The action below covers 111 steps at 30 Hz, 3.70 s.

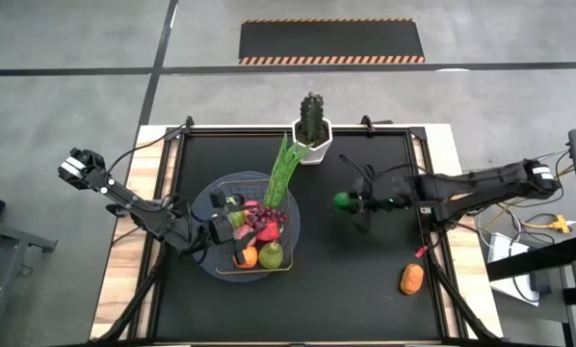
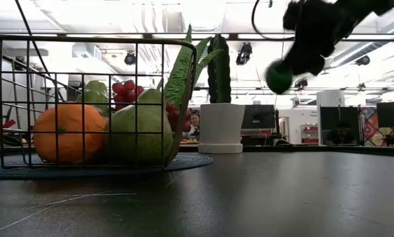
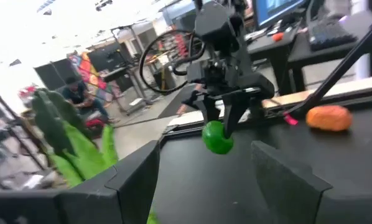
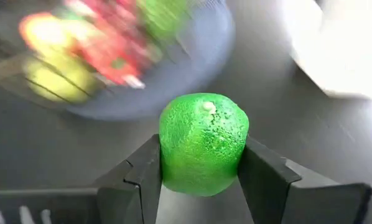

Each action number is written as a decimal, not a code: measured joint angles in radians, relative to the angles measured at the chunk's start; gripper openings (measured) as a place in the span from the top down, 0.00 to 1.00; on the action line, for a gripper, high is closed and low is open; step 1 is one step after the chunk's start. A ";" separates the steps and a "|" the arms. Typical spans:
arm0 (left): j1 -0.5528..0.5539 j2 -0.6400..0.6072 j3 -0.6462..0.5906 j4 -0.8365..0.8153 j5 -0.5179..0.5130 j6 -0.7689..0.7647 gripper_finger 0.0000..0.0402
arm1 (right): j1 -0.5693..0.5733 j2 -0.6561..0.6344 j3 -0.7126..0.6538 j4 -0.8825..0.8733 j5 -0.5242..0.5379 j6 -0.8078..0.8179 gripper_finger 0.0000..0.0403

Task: Build produce basket
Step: Put the green lime into the wire basket

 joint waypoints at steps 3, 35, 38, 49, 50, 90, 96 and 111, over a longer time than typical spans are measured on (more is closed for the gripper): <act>0.000 0.002 0.000 0.000 0.048 -0.070 0.41 | 0.064 -0.041 -0.103 0.281 -0.047 -0.082 0.59; 0.087 0.435 0.240 0.074 0.138 -0.309 0.41 | 0.183 0.283 -0.237 1.234 -0.185 -0.230 0.59; 0.099 0.435 0.236 0.069 0.138 -0.353 0.37 | 0.183 0.285 -0.231 1.233 -0.185 -0.230 0.59; 0.146 0.456 0.236 0.130 0.289 -0.365 0.22 | 0.183 0.285 -0.220 1.237 -0.183 -0.250 0.59; 0.153 0.466 0.238 0.144 0.289 -0.364 0.22 | 0.183 0.285 -0.220 1.237 -0.183 -0.250 0.59; 0.086 0.505 0.245 0.213 0.306 -0.368 0.63 | 0.183 0.122 -0.222 0.989 -0.215 -0.210 0.18; 0.039 0.415 0.268 -0.110 0.309 -0.642 0.63 | 0.183 -0.007 -0.222 0.804 -0.209 -0.197 0.17; 0.031 0.377 0.639 -1.593 0.609 -1.427 0.63 | 0.183 -0.039 -0.223 0.682 -0.201 -0.177 0.17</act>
